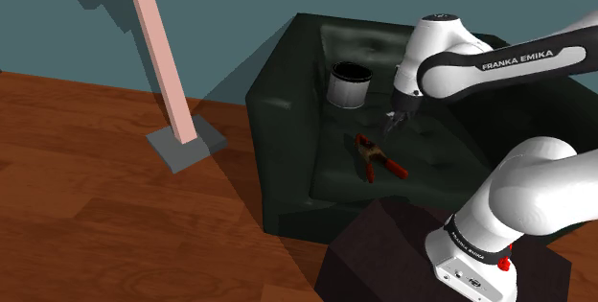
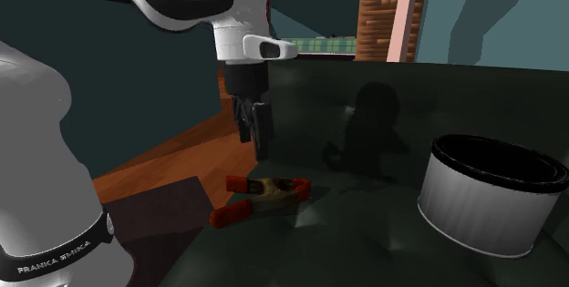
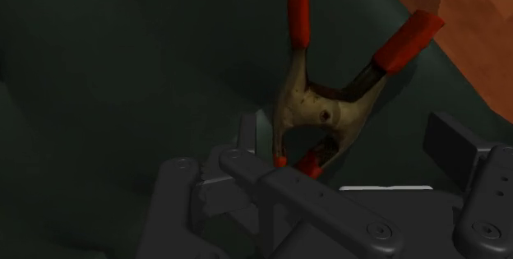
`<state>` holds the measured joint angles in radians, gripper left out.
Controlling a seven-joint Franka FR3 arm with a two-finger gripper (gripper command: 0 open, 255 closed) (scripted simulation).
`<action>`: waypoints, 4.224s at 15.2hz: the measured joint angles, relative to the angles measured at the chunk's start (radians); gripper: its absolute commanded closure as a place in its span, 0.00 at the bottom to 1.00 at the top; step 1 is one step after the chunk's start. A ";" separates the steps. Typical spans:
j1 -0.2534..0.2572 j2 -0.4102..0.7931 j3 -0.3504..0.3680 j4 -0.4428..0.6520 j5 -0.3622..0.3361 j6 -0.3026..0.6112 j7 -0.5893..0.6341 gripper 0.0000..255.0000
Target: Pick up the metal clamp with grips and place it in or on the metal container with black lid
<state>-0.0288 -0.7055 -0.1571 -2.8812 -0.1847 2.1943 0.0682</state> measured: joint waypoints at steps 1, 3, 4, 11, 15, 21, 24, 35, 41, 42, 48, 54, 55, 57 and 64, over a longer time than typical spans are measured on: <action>-0.007 0.019 -0.010 -0.019 -0.010 0.036 -0.008 0.00; -0.020 0.067 -0.028 -0.055 -0.029 0.116 -0.019 0.00; -0.026 0.097 -0.037 -0.074 -0.039 0.162 -0.024 0.00; -0.041 0.258 -0.060 -0.118 -0.070 0.365 -0.025 0.00; -0.043 0.308 -0.062 -0.125 -0.077 0.423 -0.020 0.00; -0.043 0.312 -0.062 -0.126 -0.077 0.427 -0.019 1.00; -0.043 0.312 -0.062 -0.126 -0.077 0.427 -0.019 1.00; -0.041 0.232 -0.060 -0.114 -0.068 0.336 -0.029 1.00; -0.033 0.125 -0.048 -0.085 -0.049 0.200 -0.035 1.00; -0.034 0.109 -0.048 -0.080 -0.047 0.179 -0.037 1.00; -0.031 0.028 -0.039 -0.040 -0.033 0.059 -0.047 1.00; -0.025 -0.033 -0.027 0.012 -0.018 -0.054 -0.053 1.00; -0.024 -0.044 -0.024 0.019 -0.015 -0.071 -0.053 1.00; -0.022 -0.061 -0.020 0.039 -0.010 -0.108 -0.055 1.00; -0.014 -0.094 -0.007 0.119 0.006 -0.221 -0.060 1.00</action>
<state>-0.0431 -0.7993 -0.1638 -2.7624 -0.1785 1.9735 0.0084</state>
